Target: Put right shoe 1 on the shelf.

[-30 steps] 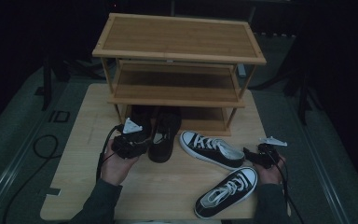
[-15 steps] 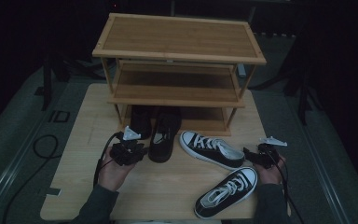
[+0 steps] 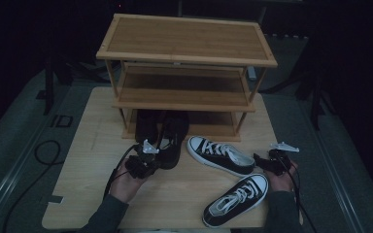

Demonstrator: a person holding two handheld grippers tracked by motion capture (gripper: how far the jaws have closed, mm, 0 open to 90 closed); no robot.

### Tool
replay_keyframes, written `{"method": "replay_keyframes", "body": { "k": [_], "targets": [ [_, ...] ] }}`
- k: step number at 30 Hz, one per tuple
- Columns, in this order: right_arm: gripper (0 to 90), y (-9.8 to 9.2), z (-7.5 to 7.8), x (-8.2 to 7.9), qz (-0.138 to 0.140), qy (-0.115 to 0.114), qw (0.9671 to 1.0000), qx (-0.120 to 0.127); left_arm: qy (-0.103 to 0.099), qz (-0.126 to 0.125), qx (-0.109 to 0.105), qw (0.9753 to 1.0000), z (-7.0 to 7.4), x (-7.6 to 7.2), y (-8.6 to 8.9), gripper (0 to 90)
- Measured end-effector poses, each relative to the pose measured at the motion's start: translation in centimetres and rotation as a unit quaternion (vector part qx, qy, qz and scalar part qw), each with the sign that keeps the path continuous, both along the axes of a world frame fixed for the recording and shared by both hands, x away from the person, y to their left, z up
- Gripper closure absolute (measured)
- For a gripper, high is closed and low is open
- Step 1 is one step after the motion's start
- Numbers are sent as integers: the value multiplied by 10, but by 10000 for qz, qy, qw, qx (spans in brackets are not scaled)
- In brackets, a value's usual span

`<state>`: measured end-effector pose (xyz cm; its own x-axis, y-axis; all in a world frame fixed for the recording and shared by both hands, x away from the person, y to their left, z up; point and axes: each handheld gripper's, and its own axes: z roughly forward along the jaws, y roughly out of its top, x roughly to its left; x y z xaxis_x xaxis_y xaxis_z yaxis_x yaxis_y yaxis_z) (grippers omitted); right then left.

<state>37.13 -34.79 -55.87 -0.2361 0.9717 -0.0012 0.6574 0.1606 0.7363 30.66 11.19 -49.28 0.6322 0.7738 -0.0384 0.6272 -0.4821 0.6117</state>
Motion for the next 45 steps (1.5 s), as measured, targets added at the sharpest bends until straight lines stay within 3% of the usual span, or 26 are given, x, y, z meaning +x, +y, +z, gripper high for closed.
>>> {"method": "replay_keyframes", "body": {
  "k": [11,23,32,38,39,42,45],
  "targets": [
    [259,0,0,0,0,1,10000,-1,-21,-97,240,9997,-2,8,-19,877],
    [259,0,0,0,-3,0,10000,4,222,107,273,9993,-15,8,-1,890],
    [259,0,0,0,-1,0,10000,2,43,-57,327,9994,-17,14,-24,896],
    [259,0,0,0,-3,1,10000,4,-74,29,304,9995,-18,16,-36,895],
    [259,0,0,0,-2,1,10000,3,-116,76,347,9993,-18,17,-37,895],
    [259,0,0,0,-2,1,10000,3,-160,153,198,9996,-14,20,-35,895],
    [259,0,0,0,-1,2,10000,2,-277,236,246,9990,-10,20,-35,893]
  ]
}}
